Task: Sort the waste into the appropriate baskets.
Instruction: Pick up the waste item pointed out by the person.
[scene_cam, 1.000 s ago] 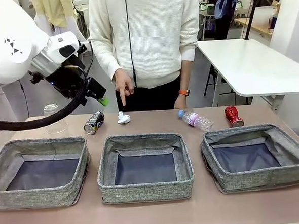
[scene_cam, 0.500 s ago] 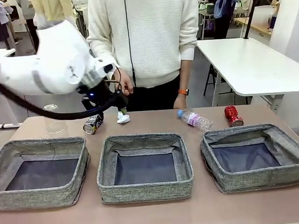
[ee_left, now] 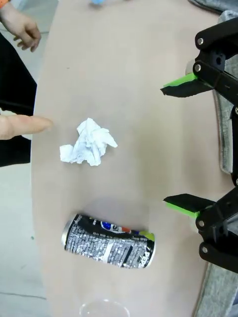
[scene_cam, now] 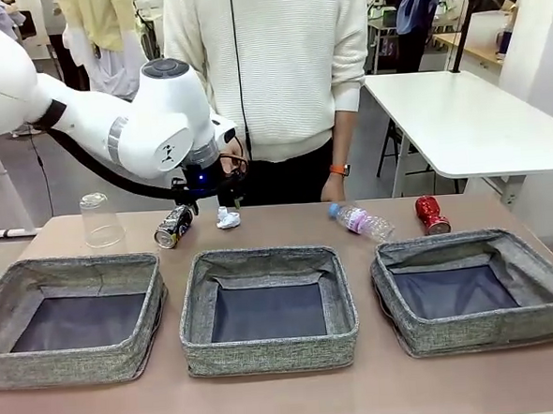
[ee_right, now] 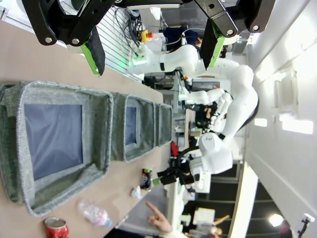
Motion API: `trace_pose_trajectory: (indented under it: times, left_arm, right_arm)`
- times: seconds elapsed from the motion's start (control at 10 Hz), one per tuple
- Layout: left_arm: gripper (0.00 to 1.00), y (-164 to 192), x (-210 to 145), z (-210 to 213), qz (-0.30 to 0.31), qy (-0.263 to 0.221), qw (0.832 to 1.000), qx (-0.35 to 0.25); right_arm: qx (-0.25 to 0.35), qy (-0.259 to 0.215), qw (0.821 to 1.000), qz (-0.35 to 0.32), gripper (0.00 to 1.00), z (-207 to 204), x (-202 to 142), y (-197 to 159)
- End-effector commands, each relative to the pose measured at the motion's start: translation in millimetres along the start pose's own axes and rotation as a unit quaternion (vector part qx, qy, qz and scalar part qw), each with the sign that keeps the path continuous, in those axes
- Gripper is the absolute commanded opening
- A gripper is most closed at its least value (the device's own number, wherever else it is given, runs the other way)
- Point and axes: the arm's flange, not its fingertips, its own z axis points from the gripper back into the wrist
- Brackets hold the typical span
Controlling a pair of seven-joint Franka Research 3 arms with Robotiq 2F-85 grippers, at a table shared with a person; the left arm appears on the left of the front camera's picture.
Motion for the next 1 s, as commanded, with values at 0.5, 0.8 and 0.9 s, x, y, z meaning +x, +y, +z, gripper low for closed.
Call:
trace_pose_trajectory:
  times: [0.5, 0.8, 0.9]
  left_arm:
    - [1.0, -18.1, -1.7, -52.0, 0.044, -0.109, 0.993, 0.031]
    - [1.0, -21.1, 9.7, -79.3, 0.048, -0.119, 0.991, 0.025]
    - [1.0, -18.7, 16.0, -87.4, 0.046, -0.114, 0.992, 0.026]
  right_arm:
    - [0.01, -0.006, 1.0, 0.013, 1.0, -0.8, 1.1, 1.3]
    - [0.01, -0.006, 1.0, 0.013, 1.0, -0.8, 1.1, 1.3]
    - [0.01, -0.006, 1.0, 0.013, 1.0, -0.8, 1.1, 1.3]
